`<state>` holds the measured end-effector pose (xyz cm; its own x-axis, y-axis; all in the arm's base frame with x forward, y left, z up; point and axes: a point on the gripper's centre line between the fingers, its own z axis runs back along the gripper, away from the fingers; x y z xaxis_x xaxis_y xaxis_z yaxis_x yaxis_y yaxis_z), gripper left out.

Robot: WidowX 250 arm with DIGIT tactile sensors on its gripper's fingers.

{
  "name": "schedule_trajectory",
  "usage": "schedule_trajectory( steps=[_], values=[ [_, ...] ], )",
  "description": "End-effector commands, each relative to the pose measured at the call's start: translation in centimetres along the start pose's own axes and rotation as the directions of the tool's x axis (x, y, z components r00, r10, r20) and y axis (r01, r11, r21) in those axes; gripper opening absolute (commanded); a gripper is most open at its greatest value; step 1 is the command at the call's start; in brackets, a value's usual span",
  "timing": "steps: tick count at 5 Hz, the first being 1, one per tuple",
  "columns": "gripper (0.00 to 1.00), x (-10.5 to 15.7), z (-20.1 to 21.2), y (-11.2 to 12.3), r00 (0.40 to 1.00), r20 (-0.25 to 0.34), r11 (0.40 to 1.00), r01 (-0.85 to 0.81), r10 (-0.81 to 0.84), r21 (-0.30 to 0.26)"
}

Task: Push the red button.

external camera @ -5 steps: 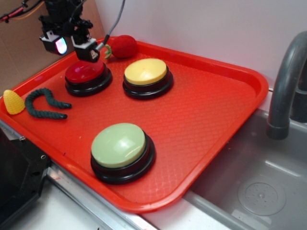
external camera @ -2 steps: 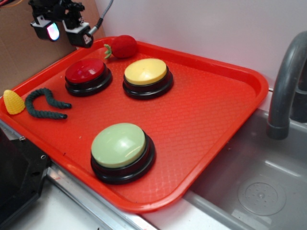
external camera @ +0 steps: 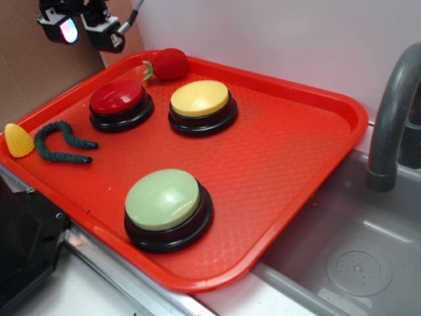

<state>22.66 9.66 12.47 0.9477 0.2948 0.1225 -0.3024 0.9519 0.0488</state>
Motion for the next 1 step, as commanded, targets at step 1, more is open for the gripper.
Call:
schedule_trajectory(
  steps=[1],
  values=[
    [1.0,0.1,3.39,0.66,0.997,0.077,1.0,-0.011,0.01,0.009]
  ],
)
